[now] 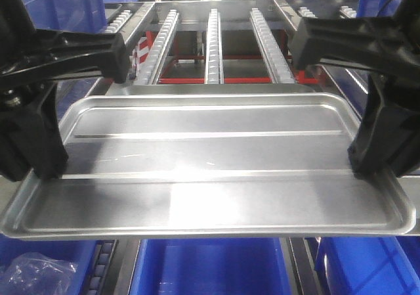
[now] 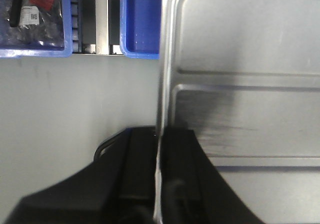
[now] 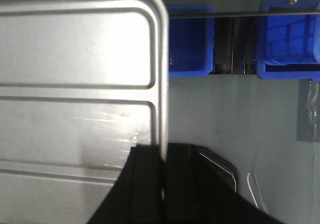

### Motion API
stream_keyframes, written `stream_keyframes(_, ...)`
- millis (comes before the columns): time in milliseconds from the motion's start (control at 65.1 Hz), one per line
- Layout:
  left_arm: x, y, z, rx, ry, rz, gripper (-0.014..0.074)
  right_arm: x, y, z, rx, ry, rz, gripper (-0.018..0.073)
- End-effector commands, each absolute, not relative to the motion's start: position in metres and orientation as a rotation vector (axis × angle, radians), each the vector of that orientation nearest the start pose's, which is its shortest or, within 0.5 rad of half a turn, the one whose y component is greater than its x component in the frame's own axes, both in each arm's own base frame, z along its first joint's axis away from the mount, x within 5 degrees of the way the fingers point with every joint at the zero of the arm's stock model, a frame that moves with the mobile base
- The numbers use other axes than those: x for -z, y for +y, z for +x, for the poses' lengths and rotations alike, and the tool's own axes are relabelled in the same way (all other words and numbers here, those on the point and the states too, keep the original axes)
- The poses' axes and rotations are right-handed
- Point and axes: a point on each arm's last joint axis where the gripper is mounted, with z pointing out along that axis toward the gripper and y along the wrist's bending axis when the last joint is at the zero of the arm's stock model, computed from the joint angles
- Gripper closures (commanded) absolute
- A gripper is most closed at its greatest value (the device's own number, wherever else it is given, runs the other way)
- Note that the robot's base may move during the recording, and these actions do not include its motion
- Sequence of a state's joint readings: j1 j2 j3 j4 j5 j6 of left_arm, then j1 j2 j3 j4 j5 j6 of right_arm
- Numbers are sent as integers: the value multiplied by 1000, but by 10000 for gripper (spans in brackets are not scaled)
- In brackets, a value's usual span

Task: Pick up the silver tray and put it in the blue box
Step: 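Pull the gripped tray toward the robot off the shelf, then hold the tray level between both grippers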

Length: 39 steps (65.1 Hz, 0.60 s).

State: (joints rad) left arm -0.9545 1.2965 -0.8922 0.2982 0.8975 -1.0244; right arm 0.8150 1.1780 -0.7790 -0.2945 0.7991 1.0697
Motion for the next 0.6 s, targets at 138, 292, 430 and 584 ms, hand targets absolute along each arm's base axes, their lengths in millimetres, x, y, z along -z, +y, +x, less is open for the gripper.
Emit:
stream_keyframes(138,-280,-178,156,178,2664,120,602,-274,135,162,-237,2603,103,503)
stream_keyframes(292,-280,-178,156,180,2666,119,602,-275,135,162,-238,2602,103,503)
stream_keyframes(430,-280,-178,156,180,2666,119,602,-274,135,162,-232,2606,104,503)
stream_keyframes(584,-282,-178,155,207,2668,109,602,-274,135,162,-229,2607,105,503)
